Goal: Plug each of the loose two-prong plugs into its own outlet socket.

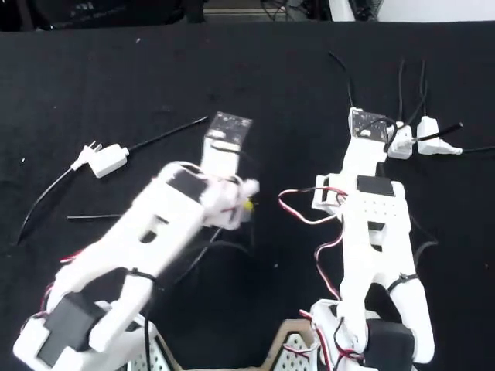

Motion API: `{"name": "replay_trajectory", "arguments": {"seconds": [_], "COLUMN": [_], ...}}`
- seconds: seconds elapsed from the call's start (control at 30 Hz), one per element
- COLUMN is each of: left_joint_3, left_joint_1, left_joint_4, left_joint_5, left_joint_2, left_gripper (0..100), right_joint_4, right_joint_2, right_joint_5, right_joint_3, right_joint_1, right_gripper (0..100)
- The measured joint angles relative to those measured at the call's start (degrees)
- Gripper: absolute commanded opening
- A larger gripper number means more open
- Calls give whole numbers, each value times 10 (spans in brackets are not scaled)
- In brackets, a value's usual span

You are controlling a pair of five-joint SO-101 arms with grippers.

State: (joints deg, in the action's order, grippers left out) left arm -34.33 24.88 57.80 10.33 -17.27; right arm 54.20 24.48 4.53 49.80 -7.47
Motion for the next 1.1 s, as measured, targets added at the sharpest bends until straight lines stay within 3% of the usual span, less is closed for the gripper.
{"name": "replay_trajectory", "arguments": {"seconds": [0.2, 0.3, 0.43, 0.6, 0.73, 1.1], "left_joint_3": [10, -25, -77, -153, -193, -207], "left_joint_1": [-150, -234, -309, -330, -331, -331], "left_joint_4": [92, 66, -2, -79, -116, -146], "left_joint_5": [-93, -115, -113, 0, 61, 78], "left_joint_2": [-18, -21, -22, -22, -22, -22], "left_gripper": [223, 223, 223, 223, 223, 223], "right_joint_4": [0, -18, -79, -125, -132, -136], "right_joint_2": [0, 0, -1, -43, -80, -94], "right_joint_5": [0, 24, 125, 159, 161, 255], "right_joint_3": [0, 0, 0, 0, 0, 0], "right_joint_1": [113, 205, 309, 373, 382, 385], "right_gripper": [124, 124, 145, 196, 194, 198]}}
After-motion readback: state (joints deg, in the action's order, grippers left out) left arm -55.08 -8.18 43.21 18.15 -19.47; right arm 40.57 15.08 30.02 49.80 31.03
